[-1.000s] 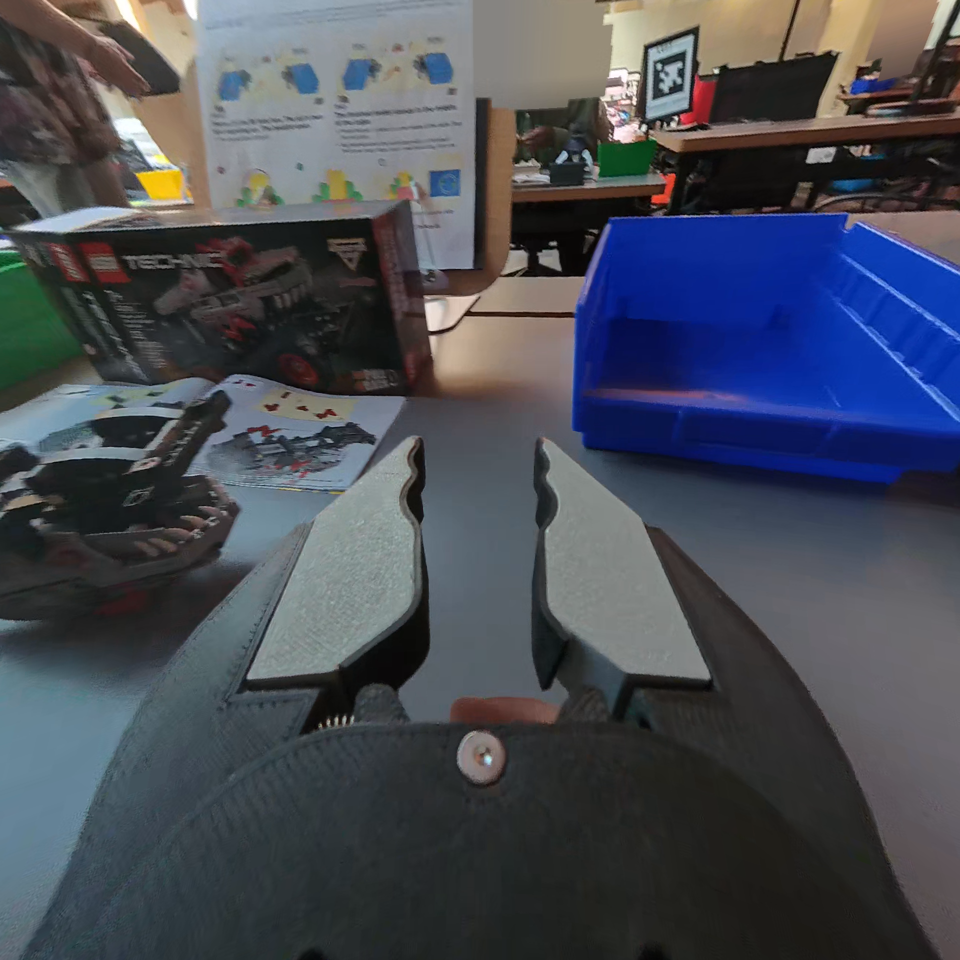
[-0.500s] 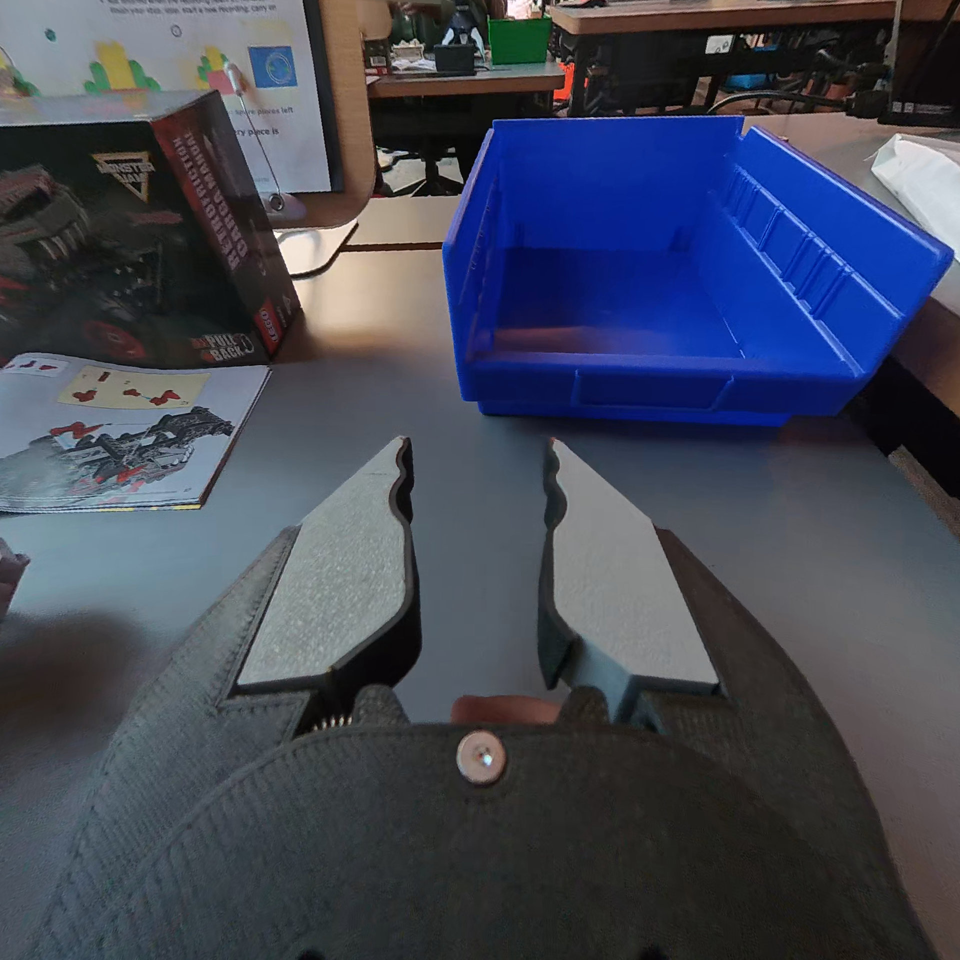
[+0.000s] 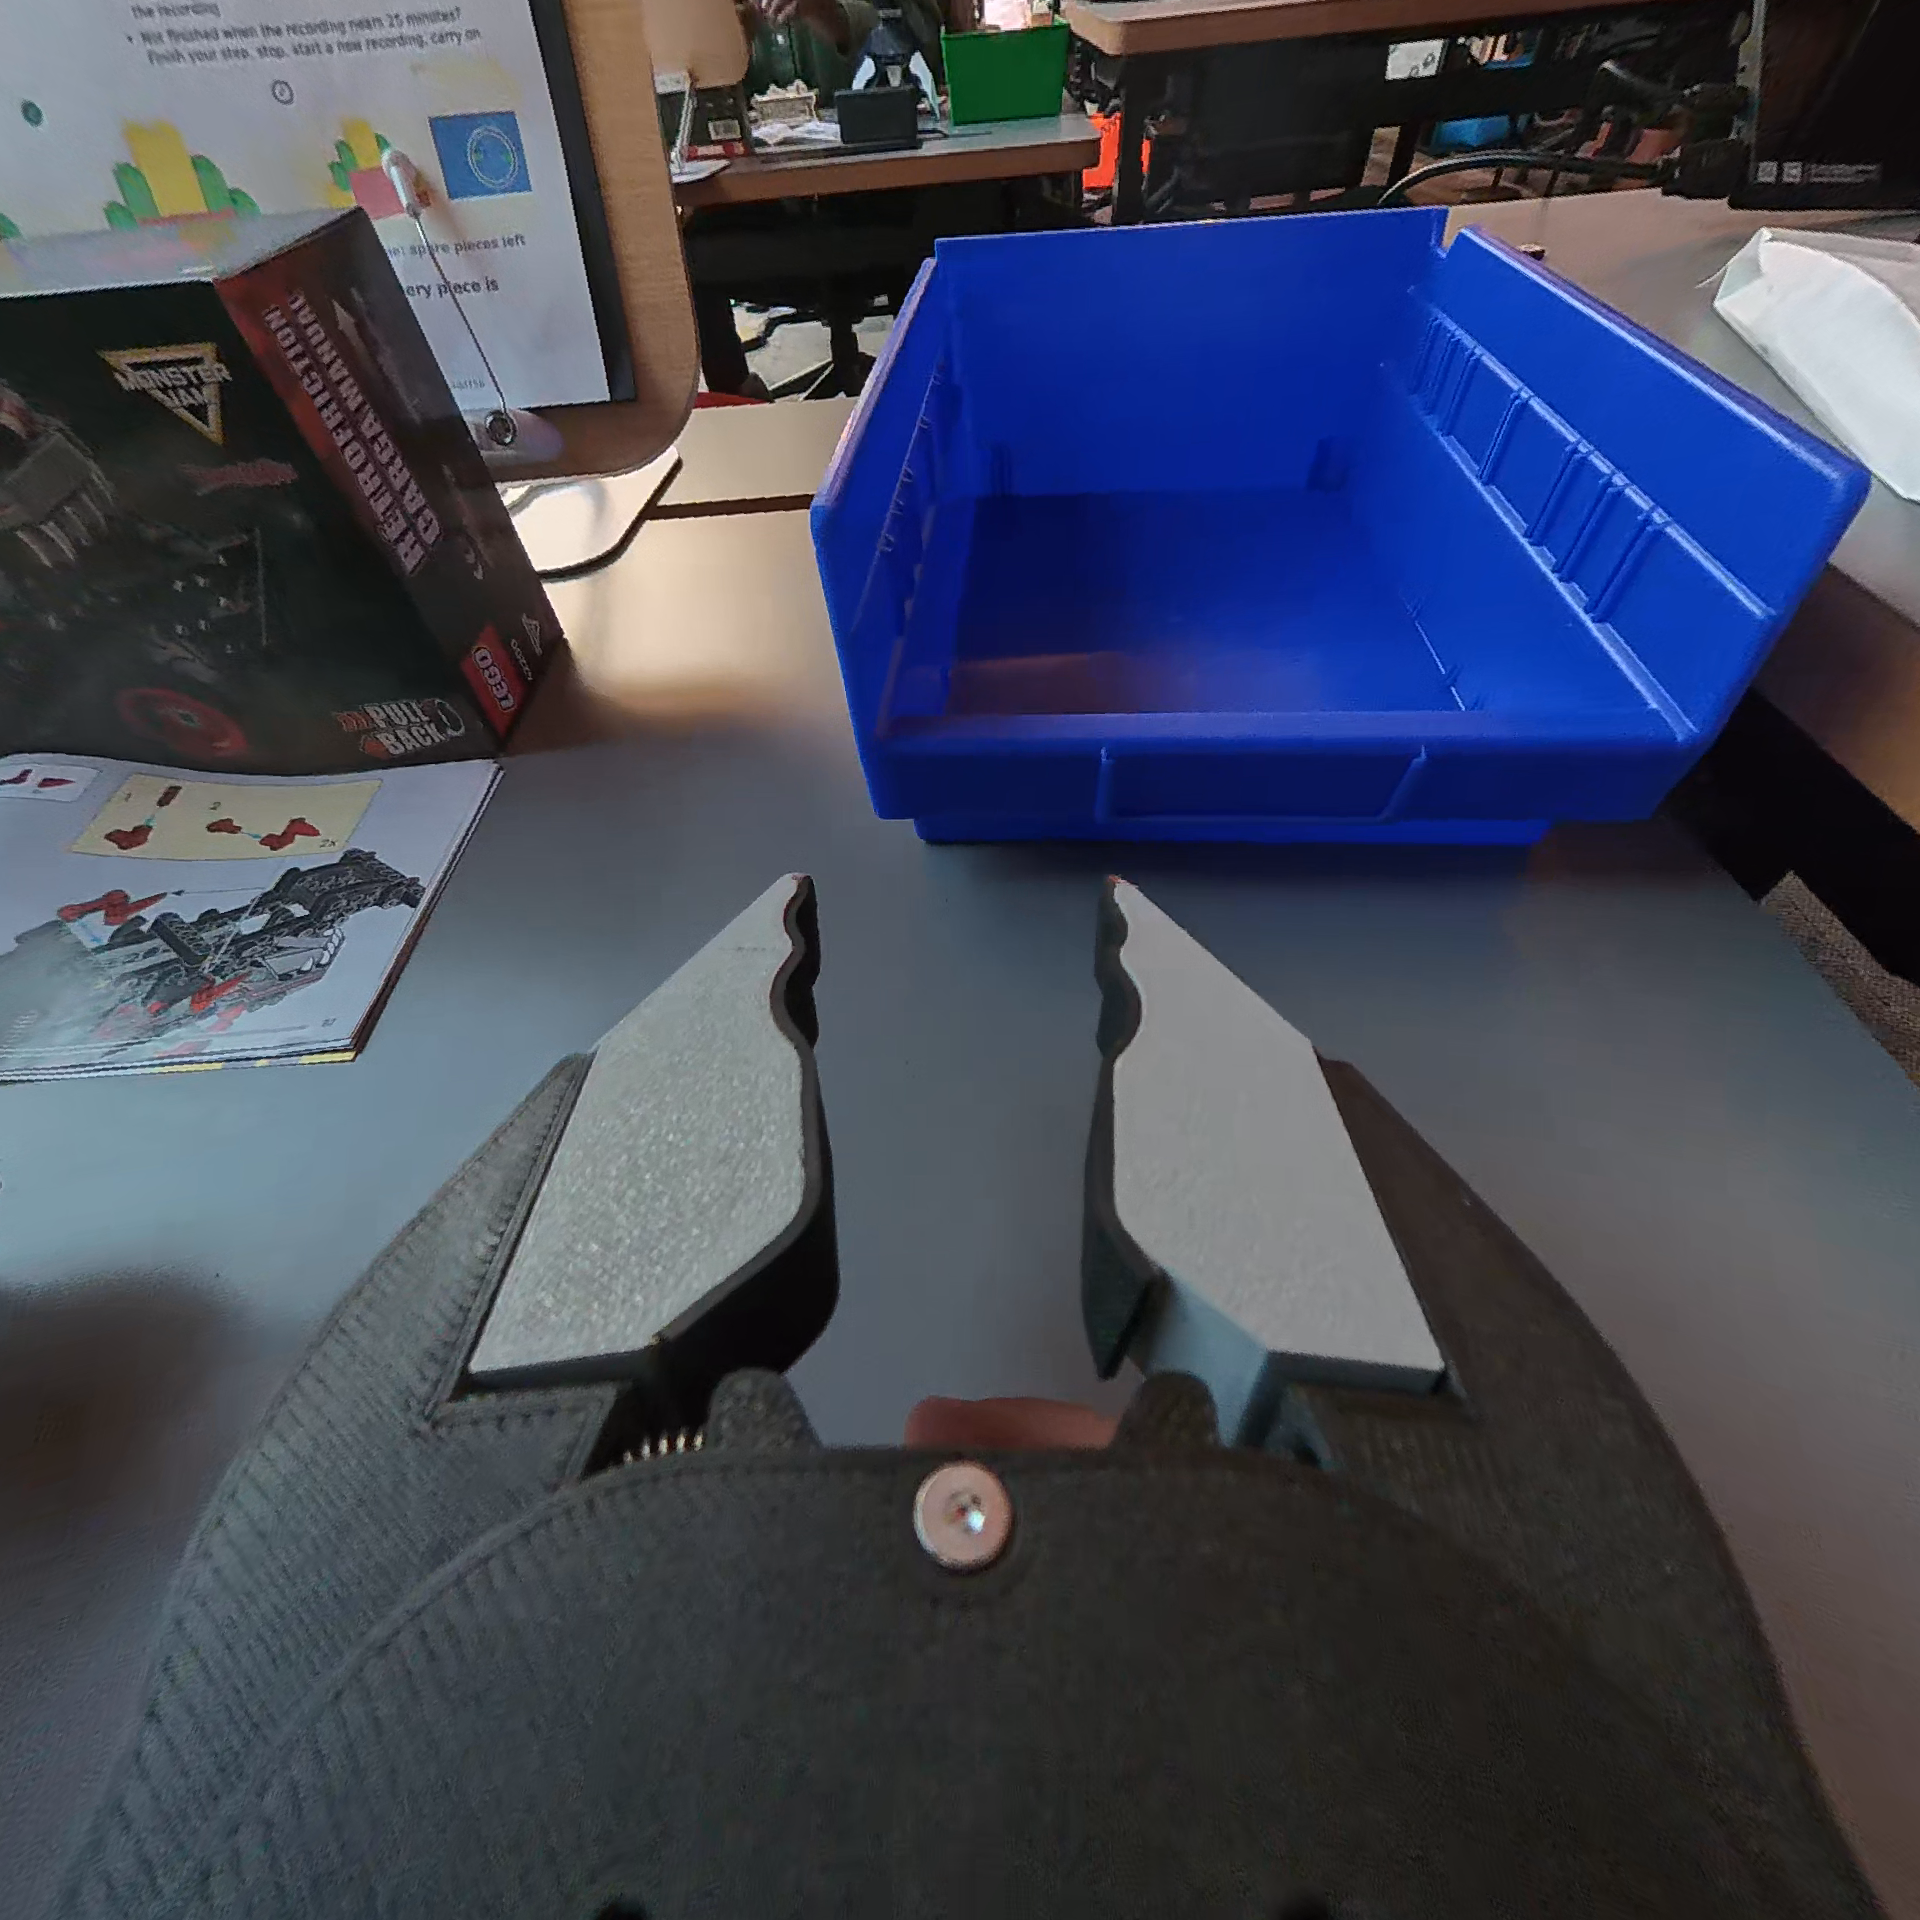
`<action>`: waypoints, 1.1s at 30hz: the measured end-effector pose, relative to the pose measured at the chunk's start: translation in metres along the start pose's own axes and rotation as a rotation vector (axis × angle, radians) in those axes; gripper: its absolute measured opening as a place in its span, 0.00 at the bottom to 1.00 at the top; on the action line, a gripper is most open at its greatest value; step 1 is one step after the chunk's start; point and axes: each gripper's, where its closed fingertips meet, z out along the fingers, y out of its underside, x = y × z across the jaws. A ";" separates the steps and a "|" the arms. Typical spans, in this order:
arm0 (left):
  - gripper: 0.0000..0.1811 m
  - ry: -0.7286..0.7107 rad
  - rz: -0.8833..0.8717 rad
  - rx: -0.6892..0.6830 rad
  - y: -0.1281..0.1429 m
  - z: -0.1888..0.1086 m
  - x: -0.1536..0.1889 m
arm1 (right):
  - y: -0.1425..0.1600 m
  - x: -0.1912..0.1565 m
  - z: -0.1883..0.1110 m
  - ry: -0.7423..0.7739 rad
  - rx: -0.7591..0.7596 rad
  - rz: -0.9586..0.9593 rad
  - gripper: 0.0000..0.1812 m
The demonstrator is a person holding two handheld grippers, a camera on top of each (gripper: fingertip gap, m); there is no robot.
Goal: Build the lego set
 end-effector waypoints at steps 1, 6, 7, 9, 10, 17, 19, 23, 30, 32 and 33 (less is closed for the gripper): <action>0.13 -0.030 -0.009 0.022 -0.003 -0.002 -0.005 | 0.000 0.000 0.000 0.000 0.003 0.001 0.28; 0.00 -0.153 -0.115 0.175 -0.028 -0.023 -0.035 | 0.000 0.000 0.000 -0.008 0.001 0.005 0.28; 0.00 -0.145 -0.142 0.197 -0.034 -0.024 -0.037 | 0.000 -0.001 0.000 -0.008 0.000 0.004 0.28; 0.10 -0.046 -0.169 0.190 -0.047 -0.015 -0.027 | 0.001 -0.001 0.001 -0.010 -0.005 0.001 0.28; 0.14 -0.011 -0.158 0.163 -0.052 -0.007 -0.022 | 0.001 -0.002 0.001 -0.014 -0.009 -0.001 0.28; 0.13 -0.073 0.013 -0.127 -0.062 0.071 -0.046 | -0.003 -0.006 -0.002 -0.043 0.026 0.002 0.27; 0.13 -0.064 -0.017 -0.169 -0.057 0.086 -0.051 | -0.006 -0.008 -0.004 -0.056 0.047 0.007 0.27; 0.13 -0.039 -0.090 -0.183 -0.051 0.094 -0.055 | -0.008 -0.009 -0.007 -0.076 0.071 0.020 0.26; 0.13 -0.052 -0.116 -0.164 -0.048 0.084 -0.060 | -0.011 -0.012 -0.009 -0.101 0.093 0.030 0.25; 0.13 -0.048 -0.125 -0.165 -0.048 0.083 -0.063 | -0.011 -0.013 -0.009 -0.106 0.091 0.027 0.25; 0.13 -0.044 -0.133 -0.163 -0.047 0.083 -0.064 | -0.011 -0.014 -0.009 -0.106 0.091 0.023 0.25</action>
